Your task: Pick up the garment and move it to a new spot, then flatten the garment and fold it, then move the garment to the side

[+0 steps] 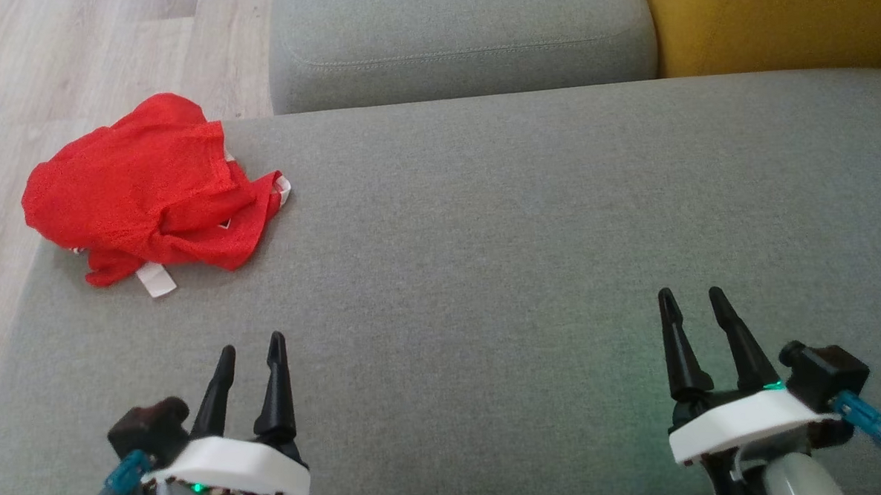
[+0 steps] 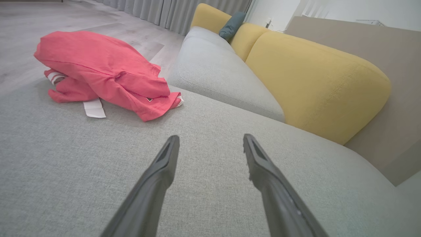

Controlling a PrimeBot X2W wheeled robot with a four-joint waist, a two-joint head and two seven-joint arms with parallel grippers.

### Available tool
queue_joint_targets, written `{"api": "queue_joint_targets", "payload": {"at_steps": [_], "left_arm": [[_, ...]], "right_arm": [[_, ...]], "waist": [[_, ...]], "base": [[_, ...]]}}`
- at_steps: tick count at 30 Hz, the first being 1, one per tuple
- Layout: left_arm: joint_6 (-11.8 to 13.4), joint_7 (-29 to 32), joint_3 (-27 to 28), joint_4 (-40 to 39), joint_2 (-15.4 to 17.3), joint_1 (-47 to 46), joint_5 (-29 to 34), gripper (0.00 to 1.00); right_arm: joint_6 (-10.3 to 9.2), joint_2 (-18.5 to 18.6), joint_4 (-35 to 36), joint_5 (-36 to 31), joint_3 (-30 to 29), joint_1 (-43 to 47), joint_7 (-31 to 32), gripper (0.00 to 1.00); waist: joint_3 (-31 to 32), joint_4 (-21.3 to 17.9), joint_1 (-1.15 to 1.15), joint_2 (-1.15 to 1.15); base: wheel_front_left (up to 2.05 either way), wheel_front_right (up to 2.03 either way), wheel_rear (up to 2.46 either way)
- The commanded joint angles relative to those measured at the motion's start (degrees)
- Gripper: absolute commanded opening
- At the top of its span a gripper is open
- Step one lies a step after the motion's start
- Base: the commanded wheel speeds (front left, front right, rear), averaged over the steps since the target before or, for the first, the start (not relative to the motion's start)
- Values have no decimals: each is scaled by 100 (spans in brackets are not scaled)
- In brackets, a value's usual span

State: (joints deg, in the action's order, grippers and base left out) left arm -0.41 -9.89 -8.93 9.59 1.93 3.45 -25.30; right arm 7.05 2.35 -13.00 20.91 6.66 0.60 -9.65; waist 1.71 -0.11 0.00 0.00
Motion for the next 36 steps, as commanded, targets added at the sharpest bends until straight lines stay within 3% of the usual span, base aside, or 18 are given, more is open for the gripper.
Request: {"api": "queue_joint_targets", "payload": {"at_steps": [1,27,36], "left_arm": [[27,-86,76,-196,77,-174,210,100],[229,-505,-118,-296,95,-128,1732,100],[233,-511,-105,-233,95,-135,1675,100]], "right_arm": [[35,43,240,-205,123,-260,-107,100],[44,53,391,-1894,312,-265,-529,100],[44,53,288,-1709,144,-286,-535,100]], "waist": [[0,1,0,0],[37,6,0,0],[38,11,0,0]], "base": [[0,0,0],[0,0,0],[0,0,0]]}}
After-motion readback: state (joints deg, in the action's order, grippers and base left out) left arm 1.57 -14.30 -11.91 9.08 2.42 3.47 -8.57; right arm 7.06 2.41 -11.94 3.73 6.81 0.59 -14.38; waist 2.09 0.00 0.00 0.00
